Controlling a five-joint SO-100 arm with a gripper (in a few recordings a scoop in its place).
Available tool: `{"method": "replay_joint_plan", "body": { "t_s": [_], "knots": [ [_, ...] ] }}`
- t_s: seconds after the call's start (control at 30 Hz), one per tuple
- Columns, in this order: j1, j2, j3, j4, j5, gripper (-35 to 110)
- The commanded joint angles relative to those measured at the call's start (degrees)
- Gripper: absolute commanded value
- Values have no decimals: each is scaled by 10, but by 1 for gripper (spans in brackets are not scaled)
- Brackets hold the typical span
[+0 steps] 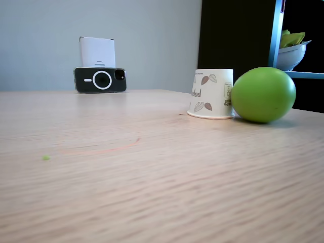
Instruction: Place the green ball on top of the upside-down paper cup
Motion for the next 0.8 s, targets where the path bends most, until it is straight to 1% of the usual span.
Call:
{"method": "replay_joint_plan", "body": {
  "t_s": [0.0,0.23,0.37,0.47,0.57,0.77],
  "knots": [
    [-1,-66,-116,24,-3,0],
    [-9,-212,-336,119,-3,2],
    [-28,-297,-444,174,-3,7],
    [-55,-347,-483,175,-3,15],
    [-93,-388,-493,172,1,23],
    [-142,-475,-513,151,4,35]
  ]
}}
